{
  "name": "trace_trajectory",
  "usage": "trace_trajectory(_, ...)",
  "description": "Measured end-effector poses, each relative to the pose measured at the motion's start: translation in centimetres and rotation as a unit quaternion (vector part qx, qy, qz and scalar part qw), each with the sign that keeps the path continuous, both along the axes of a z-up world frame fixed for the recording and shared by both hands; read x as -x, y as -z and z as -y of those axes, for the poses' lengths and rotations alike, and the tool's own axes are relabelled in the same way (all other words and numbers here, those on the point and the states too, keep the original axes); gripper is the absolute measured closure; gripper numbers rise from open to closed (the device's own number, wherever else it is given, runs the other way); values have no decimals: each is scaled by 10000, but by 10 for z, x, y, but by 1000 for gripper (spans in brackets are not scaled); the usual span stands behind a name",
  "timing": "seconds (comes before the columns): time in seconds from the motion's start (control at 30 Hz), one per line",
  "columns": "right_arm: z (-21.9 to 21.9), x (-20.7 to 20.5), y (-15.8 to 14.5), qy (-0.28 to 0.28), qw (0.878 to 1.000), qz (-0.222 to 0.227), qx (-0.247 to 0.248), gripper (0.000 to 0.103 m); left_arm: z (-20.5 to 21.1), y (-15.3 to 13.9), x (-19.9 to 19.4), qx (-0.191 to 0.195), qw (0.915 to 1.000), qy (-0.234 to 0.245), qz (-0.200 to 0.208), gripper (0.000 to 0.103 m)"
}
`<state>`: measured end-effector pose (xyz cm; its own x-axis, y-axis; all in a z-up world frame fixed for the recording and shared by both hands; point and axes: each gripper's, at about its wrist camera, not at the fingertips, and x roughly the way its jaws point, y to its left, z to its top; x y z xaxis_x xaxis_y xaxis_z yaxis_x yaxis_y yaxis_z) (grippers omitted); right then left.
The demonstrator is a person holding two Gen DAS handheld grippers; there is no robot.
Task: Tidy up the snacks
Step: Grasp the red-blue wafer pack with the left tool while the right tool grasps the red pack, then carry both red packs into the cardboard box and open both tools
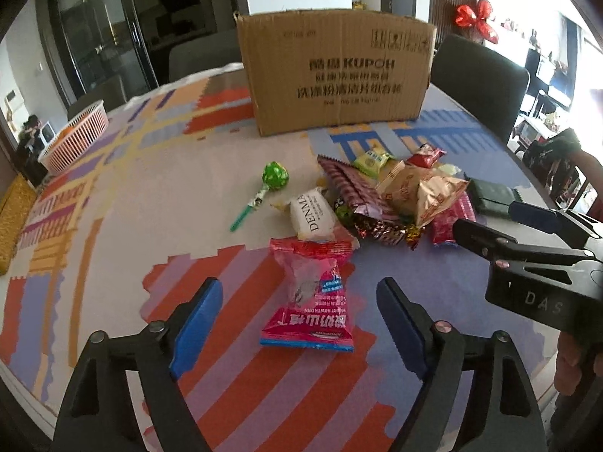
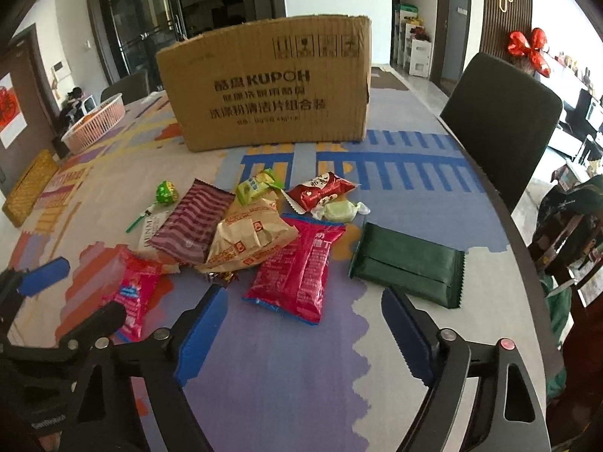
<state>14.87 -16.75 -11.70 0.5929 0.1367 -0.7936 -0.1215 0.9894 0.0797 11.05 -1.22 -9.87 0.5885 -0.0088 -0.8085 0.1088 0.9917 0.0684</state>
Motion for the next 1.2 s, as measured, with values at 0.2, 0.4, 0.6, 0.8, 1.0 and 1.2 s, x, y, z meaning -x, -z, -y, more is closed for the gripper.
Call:
trace_trajectory(0.2,-4,-15,11,-2,9998,-179,-42,28,1,10,-13,57,9999,-6,-156,29)
trace_trajectory(0.4,-8,-26,18,-9,9996,-290,24,32,4,16,-21,114,9996,48,-246,38)
trace_trajectory(0.6,-16,-35,22,-48,9993,-348,144,36,4,21,-26,197,9992,56,-338,50)
trace_trajectory(0.8,-20,-37,26,-56,9988,-384,288,48,2,24,-28,329,9985,18,-444,64)
trace_trajectory(1.0,-17,-33,24,-48,9988,-372,300,56,1,22,-24,362,9985,17,-413,68)
trace_trajectory(1.2,-9,-17,20,-48,9989,-435,182,58,1,12,-18,415,9988,-6,-276,70)
